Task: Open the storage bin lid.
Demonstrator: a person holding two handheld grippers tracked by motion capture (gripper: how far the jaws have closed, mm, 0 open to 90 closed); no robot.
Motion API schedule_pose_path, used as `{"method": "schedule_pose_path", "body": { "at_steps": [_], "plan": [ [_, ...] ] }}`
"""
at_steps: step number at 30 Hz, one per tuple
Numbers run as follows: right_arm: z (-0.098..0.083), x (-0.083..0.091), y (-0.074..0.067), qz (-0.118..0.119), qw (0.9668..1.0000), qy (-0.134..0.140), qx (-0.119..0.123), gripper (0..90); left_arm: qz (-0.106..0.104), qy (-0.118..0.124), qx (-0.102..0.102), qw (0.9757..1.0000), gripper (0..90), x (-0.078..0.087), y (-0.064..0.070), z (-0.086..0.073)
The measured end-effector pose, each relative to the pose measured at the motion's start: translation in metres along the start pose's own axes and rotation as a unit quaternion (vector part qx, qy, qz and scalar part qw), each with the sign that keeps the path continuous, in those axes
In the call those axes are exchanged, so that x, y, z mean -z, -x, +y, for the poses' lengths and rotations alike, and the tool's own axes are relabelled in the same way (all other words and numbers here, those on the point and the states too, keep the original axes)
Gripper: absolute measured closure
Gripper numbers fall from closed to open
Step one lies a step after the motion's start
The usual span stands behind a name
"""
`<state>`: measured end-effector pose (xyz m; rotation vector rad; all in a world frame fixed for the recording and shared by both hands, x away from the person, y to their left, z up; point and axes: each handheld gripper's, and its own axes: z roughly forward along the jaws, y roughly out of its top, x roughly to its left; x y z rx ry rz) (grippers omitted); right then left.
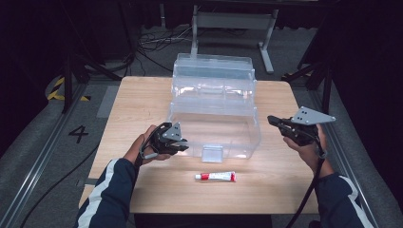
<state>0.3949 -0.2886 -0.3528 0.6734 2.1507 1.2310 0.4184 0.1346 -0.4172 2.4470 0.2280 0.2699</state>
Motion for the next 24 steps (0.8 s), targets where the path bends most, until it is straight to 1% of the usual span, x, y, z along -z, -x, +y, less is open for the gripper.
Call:
{"method": "schedule_pose_path", "body": {
  "at_steps": [1,2,3,7,9,11,15,17,20,22,24],
  "plan": [
    [-0.002,0.001,-0.005,0.006,1.0,-0.001,0.006,89.6,0.0,0.0,0.0,1.0,73.7,0.0,0.0,0.0],
    [-0.003,0.001,-0.007,0.011,0.9999,-0.002,0.005,89.7,0.001,0.0,0.0,1.0,73.7,0.0,0.0,0.0],
    [-0.003,0.001,-0.007,0.011,0.9999,-0.002,0.005,89.7,0.001,0.0,0.0,1.0,73.6,0.0,0.0,0.0],
    [-0.009,0.002,-0.027,0.036,0.999,-0.014,0.021,89.3,0.001,0.0,0.0,1.0,73.6,0.0,0.0,0.0],
    [-0.01,0.001,-0.033,0.049,0.9984,-0.016,0.021,89.1,0.001,0.0,0.0,1.0,73.5,0.0,0.0,0.0],
    [-0.01,0.0,-0.039,0.056,0.9978,-0.02,0.027,88.9,0.002,0.0,0.0,1.0,73.4,0.0,0.0,0.0],
    [-0.013,-0.007,-0.051,0.078,0.996,-0.029,0.034,88.6,0.004,0.0,0.0,1.0,73.0,0.0,0.001,0.0],
    [-0.014,-0.011,-0.057,0.086,0.9947,-0.038,0.042,88.2,0.004,-0.001,0.0,1.0,72.9,0.0,0.001,0.0],
    [-0.015,-0.018,-0.065,0.104,0.9924,-0.045,0.047,87.7,0.004,-0.002,-0.002,1.0,72.9,0.0,0.001,0.0],
    [-0.015,-0.02,-0.067,0.108,0.9919,-0.047,0.048,87.6,0.004,-0.002,-0.003,1.0,72.9,0.0,0.001,0.0],
    [-0.014,-0.026,-0.075,0.123,0.9894,-0.052,0.056,87.2,0.004,-0.003,-0.004,1.0,72.9,0.0,0.001,0.0]
  ]
}}
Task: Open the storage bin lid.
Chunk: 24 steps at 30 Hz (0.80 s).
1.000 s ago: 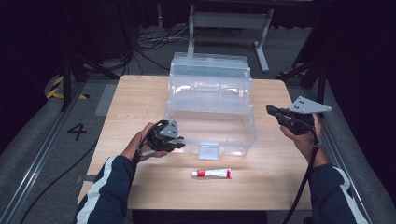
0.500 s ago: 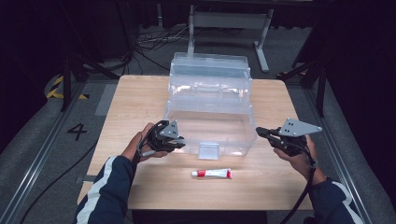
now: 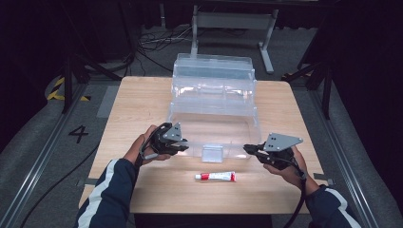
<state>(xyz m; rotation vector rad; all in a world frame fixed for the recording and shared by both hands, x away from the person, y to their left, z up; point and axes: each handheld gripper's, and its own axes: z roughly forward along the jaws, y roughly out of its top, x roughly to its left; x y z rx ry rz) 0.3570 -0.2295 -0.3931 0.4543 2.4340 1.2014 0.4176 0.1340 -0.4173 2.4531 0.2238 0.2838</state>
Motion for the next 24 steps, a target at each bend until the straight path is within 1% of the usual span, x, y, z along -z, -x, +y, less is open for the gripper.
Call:
{"method": "schedule_pose_path", "body": {
  "at_steps": [1,2,3,7,8,9,10,11,14,18,21,23,24],
  "plan": [
    [0.0,0.0,0.0,0.0,1.0,0.0,0.0,87.2,0.0,0.001,0.001,1.0,72.9,0.0,0.0,0.0],
    [0.001,-0.002,-0.002,0.007,1.0,0.0,-0.003,87.1,0.0,-0.001,-0.001,1.0,73.0,0.0,0.0,0.0],
    [0.002,-0.008,-0.006,0.016,0.9999,-0.003,0.002,86.4,0.0,-0.001,-0.001,1.0,73.0,0.0,0.0,0.0],
    [0.004,-0.018,-0.014,0.039,0.9992,-0.01,0.005,86.0,0.001,0.0,-0.001,1.0,72.9,0.0,0.0,0.0],
    [0.004,-0.018,-0.014,0.039,0.9992,-0.01,0.005,86.0,0.001,0.0,-0.001,1.0,72.9,0.0,0.0,0.0],
    [0.005,-0.027,-0.02,0.052,0.9984,-0.017,0.009,85.2,0.001,0.0,-0.001,1.0,72.9,0.0,0.0,0.0],
    [0.005,-0.027,-0.02,0.052,0.9984,-0.017,0.009,85.2,0.001,0.0,-0.001,1.0,72.8,0.0,0.0,0.0],
    [0.005,-0.032,-0.023,0.059,0.9979,-0.022,0.015,84.8,0.001,0.0,-0.001,1.0,72.8,0.0,0.0,0.0],
    [0.007,-0.047,-0.033,0.085,0.9953,-0.037,0.027,84.0,0.001,0.0,-0.001,1.0,72.7,0.0,0.0,0.0],
    [0.009,-0.061,-0.044,0.107,0.9916,-0.056,0.046,81.4,0.002,0.0,0.0,1.0,72.6,0.0,0.0,0.0],
    [0.01,-0.068,-0.048,0.122,0.9886,-0.069,0.056,79.6,0.002,-0.001,0.0,1.0,72.6,0.0,0.0,0.0],
    [0.011,-0.074,-0.05,0.134,0.9858,-0.079,0.064,78.8,0.002,0.0,0.001,1.0,72.5,0.0,0.0,0.0],
    [0.012,-0.076,-0.051,0.141,0.9842,-0.085,0.064,78.4,0.002,0.0,0.001,1.0,72.5,0.0,0.0,0.0]
  ]
}}
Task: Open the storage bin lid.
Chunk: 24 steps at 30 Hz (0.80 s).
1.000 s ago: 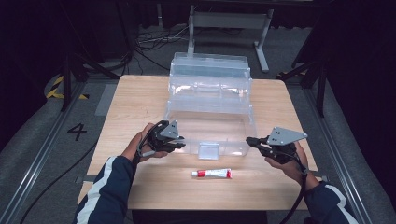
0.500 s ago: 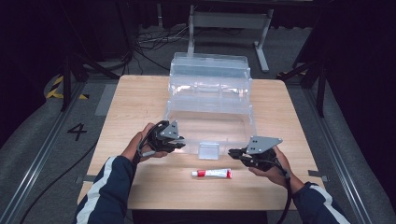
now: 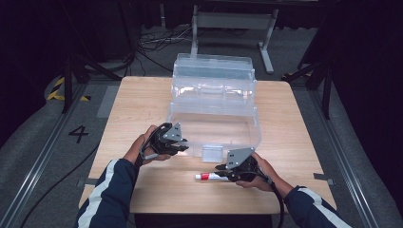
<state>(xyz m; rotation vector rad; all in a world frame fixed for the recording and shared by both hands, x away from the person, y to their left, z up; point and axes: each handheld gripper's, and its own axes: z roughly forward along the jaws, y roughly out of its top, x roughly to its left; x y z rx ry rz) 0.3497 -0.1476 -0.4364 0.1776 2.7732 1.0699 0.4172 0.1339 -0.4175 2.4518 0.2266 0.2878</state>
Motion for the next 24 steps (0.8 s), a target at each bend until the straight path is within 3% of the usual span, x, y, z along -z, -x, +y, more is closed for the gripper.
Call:
{"method": "schedule_pose_path", "body": {
  "at_steps": [8,14,20,23,24],
  "plan": [
    [0.008,-0.021,-0.002,0.038,0.9976,-0.051,0.027,71.1,0.0,0.0,0.0,1.0,72.5,0.0,0.0,0.0],
    [0.016,-0.029,-0.002,0.04,0.9956,-0.079,0.032,67.0,0.0,0.0,0.001,1.0,72.4,0.0,0.0,0.0],
    [0.022,-0.034,0.003,0.044,0.992,-0.111,0.041,65.1,0.0,0.0,0.002,1.0,72.3,0.0,0.0,0.0],
    [0.027,-0.04,0.005,0.054,0.9876,-0.143,0.036,66.8,0.001,0.001,0.001,1.0,72.2,0.0,0.0,0.0],
    [0.027,-0.04,0.005,0.054,0.9876,-0.143,0.036,66.8,0.001,0.001,0.001,1.0,72.2,0.0,0.0,0.0]
  ]
}}
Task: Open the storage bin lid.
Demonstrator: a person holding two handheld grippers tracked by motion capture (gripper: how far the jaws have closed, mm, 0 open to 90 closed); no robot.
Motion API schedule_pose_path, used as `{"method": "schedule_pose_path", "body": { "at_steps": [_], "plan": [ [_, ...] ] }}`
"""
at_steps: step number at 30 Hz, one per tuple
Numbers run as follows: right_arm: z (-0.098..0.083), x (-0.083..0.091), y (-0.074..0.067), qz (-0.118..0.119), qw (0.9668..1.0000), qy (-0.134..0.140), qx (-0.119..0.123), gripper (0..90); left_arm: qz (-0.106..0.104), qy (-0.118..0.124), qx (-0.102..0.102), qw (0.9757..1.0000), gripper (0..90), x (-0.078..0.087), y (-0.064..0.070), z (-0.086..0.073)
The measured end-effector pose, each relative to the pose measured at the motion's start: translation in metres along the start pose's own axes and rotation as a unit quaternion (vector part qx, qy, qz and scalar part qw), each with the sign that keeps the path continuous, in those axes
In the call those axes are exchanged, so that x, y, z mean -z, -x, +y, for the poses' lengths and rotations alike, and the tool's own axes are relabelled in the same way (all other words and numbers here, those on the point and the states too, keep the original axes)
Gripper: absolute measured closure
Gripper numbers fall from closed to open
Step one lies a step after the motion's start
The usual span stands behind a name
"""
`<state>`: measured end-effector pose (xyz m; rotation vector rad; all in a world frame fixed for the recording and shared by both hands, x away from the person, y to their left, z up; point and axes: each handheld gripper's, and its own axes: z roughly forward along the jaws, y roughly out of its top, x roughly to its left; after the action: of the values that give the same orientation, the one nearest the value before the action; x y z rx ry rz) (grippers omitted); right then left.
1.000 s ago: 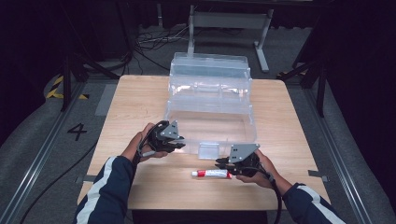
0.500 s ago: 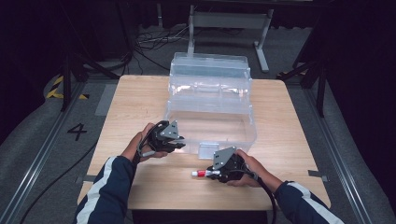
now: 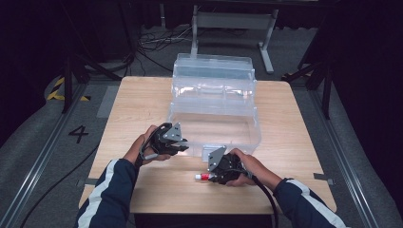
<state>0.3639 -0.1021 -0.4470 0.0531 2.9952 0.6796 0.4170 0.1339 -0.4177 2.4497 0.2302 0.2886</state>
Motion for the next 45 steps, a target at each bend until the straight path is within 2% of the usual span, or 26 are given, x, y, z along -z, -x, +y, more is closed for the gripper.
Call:
{"method": "schedule_pose_path", "body": {
  "at_steps": [1,2,3,7,14,24,29,35,40,43,45],
  "plan": [
    [0.002,-0.001,0.001,0.002,0.9999,-0.014,-0.003,67.9,0.0,0.0,0.0,1.0,72.2,0.0,0.0,0.0],
    [0.002,-0.001,0.001,0.002,0.9999,-0.014,-0.003,67.9,0.0,0.0,0.0,1.0,72.3,0.0,0.0,0.0],
    [0.004,-0.002,0.003,0.01,0.9996,-0.027,-0.006,68.6,0.0,0.0,-0.001,1.0,72.3,0.0,0.0,0.0],
    [0.007,-0.005,0.003,0.016,0.9985,-0.052,-0.004,68.7,0.0,0.0,0.0,1.0,72.3,0.0,0.0,0.0],
    [0.013,-0.007,0.003,0.023,0.9972,-0.072,0.001,69.8,0.0,0.0,0.0,1.0,72.1,0.0,0.0,0.0],
    [0.011,-0.007,0.001,0.031,0.9967,-0.075,0.007,70.5,0.004,0.001,-0.002,1.0,71.7,0.0,0.0,0.0],
    [0.01,-0.005,-0.001,0.035,0.9965,-0.075,0.009,70.6,0.009,-0.008,-0.006,0.9999,70.9,0.0,0.001,0.002],
    [0.004,0.0,0.001,0.036,0.9969,-0.069,0.007,70.6,0.013,0.005,0.002,0.9999,68.4,0.005,0.002,0.001],
    [-0.003,0.011,0.003,0.03,0.9977,-0.062,0.0,70.6,0.024,0.021,0.002,0.9995,66.2,0.015,0.005,0.003],
    [-0.008,0.016,0.004,0.024,0.9981,-0.057,-0.004,70.6,0.041,0.016,-0.006,0.999,66.6,0.023,0.008,0.006],
    [-0.011,0.02,0.006,0.023,0.9981,-0.056,-0.007,70.6,0.057,0.026,-0.004,0.9981,66.0,0.033,0.008,0.008]
  ]
}}
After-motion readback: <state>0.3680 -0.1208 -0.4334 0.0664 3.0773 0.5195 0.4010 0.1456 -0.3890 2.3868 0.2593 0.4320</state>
